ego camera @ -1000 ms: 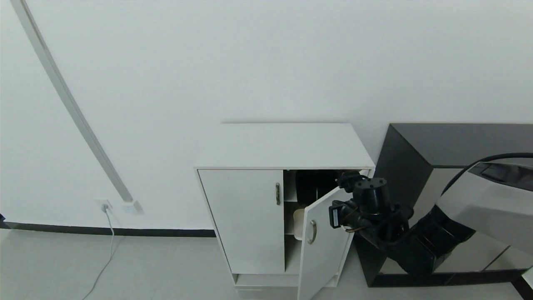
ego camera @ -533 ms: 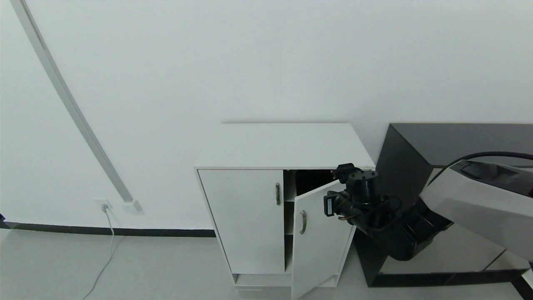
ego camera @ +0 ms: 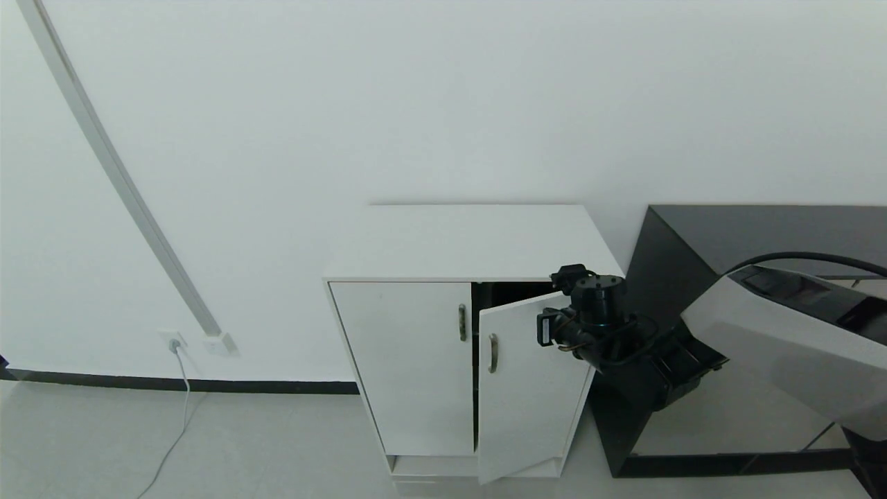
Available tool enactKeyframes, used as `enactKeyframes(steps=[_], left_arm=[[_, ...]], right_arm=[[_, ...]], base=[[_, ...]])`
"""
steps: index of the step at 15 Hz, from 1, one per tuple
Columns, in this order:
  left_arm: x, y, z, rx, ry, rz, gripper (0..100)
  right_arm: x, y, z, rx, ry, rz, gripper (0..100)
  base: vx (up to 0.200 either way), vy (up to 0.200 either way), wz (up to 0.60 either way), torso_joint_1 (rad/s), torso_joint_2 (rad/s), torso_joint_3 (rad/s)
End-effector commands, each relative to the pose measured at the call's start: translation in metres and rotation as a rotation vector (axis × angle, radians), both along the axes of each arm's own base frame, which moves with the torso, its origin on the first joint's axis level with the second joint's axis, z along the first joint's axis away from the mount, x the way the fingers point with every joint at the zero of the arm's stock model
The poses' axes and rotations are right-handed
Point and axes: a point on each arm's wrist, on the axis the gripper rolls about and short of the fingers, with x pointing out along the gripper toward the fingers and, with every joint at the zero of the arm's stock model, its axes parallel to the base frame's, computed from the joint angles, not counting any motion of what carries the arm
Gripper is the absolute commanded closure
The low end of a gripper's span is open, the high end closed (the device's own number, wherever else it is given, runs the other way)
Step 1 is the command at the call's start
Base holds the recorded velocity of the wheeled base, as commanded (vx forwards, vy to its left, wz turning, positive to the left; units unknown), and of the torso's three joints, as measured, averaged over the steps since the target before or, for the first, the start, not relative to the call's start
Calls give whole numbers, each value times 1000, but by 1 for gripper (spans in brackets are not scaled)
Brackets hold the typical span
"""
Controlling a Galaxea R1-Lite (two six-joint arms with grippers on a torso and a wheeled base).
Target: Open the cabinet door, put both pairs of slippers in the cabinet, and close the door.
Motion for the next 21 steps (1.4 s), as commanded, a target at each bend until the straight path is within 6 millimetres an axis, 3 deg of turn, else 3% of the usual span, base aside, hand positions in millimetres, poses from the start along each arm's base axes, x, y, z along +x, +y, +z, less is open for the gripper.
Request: enactKeyframes(steps=[1,21], left_arm=[[0,0,0,0,1,2,100],[0,0,0,-2,1,2,100]], right_arm=[[6,0,-9,-5,9,-8,100],[29,-5,-21,-2,2,-40,100]], base=[[0,0,0,0,0,0],[0,0,0,0,0,0]])
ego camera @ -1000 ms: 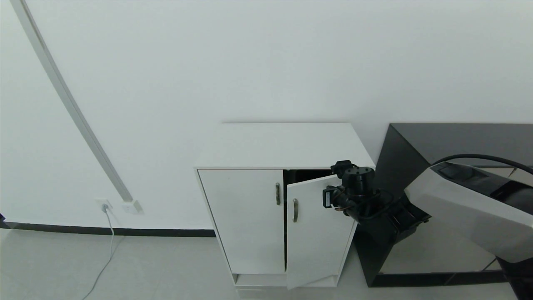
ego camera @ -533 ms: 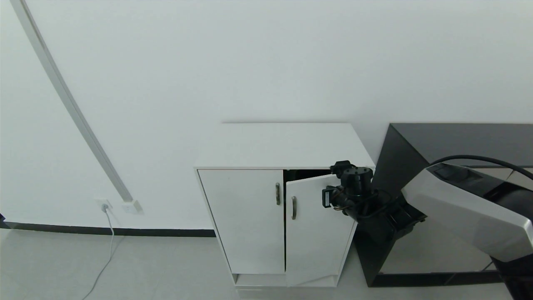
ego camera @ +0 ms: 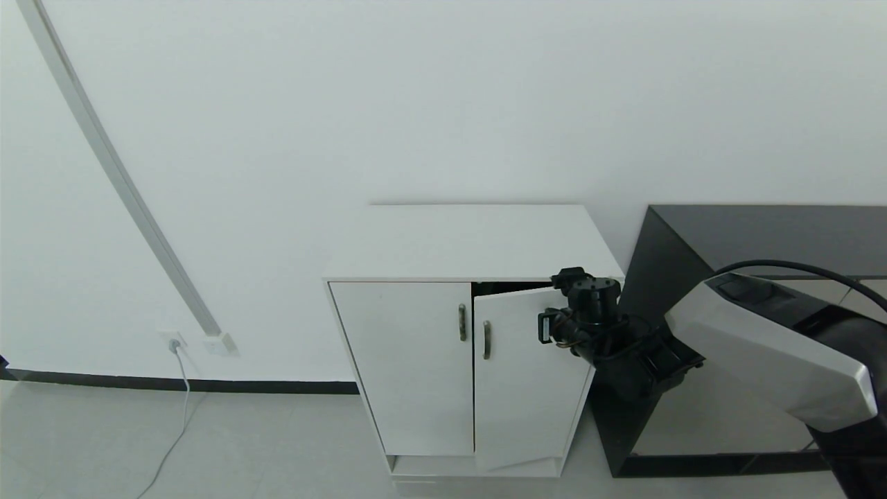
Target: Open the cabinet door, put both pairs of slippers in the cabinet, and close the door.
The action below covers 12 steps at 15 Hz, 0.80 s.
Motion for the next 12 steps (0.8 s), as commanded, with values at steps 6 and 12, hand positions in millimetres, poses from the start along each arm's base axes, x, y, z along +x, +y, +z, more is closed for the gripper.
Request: enactKeyframes(steps=[6,12], left_arm=[[0,0,0,0,1,1,100],[0,0,0,0,1,1,100]], right_arm=[[10,1,-9,-3,6,-9,100],[15,0,-11,-3,4,-15,100]], base=[[0,0,0,0,0,0],[0,0,0,0,0,0]])
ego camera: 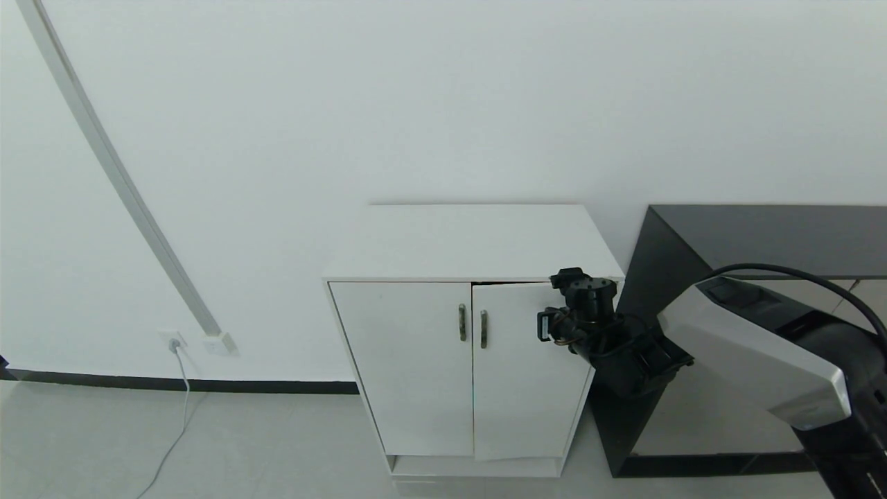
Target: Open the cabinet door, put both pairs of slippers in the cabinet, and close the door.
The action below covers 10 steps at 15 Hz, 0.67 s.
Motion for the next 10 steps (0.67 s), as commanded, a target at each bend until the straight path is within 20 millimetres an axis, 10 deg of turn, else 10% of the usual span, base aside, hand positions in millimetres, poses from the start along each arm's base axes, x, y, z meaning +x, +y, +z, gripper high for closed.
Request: enactKeyframes(steps=[1,10], left_arm=[[0,0,0,-1,1,0,100],[0,0,0,-1,1,0,100]], right_arm=[[1,0,-2,-1,2,0,100],[5,-3,-5,-3,6,-11,100]], base=[[0,0,0,0,0,0],[0,0,0,0,0,0]])
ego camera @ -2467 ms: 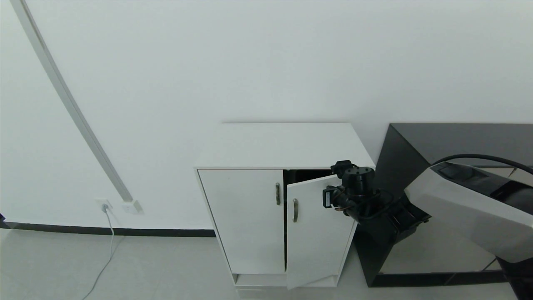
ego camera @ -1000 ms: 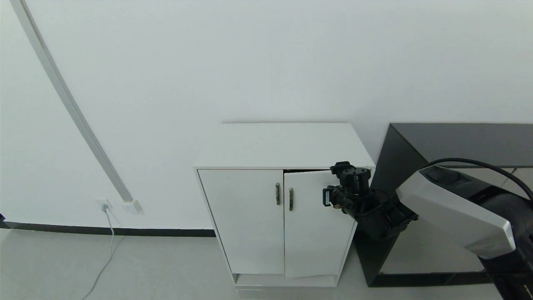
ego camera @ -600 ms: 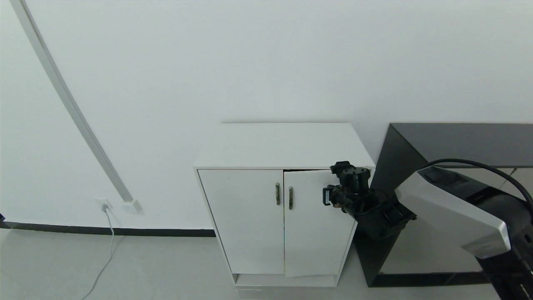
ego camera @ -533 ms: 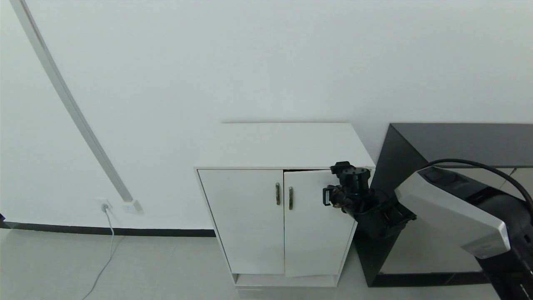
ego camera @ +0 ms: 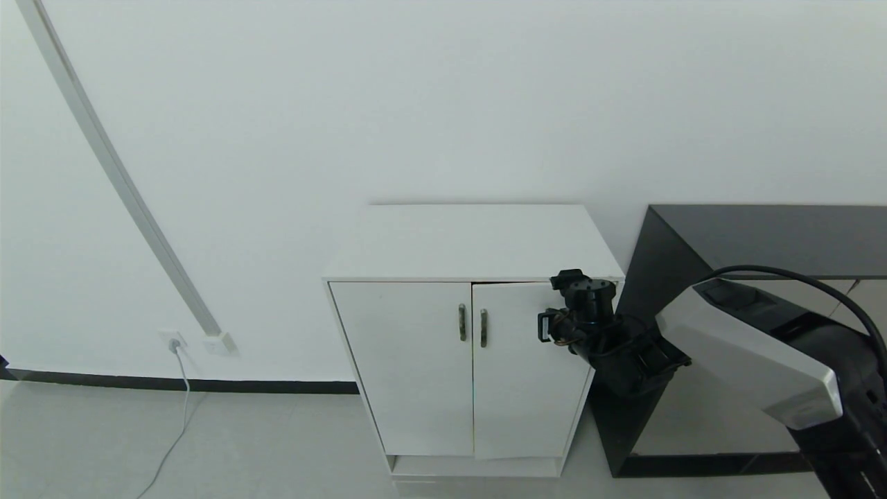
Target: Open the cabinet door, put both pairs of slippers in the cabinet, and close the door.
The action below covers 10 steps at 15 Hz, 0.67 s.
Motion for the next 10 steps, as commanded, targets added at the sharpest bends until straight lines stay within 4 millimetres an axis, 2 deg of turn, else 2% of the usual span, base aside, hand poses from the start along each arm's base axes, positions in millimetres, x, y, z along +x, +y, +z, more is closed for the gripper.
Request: enactKeyframes(steps=[1,10], left_arm=[[0,0,0,0,1,1,100],[0,0,0,0,1,1,100]], right_arm=[[1,0,0,-1,-2,-1,100],[3,-3,0,-2,6,-9,100]], base=[[0,0,0,0,0,0],[0,0,0,0,0,0]])
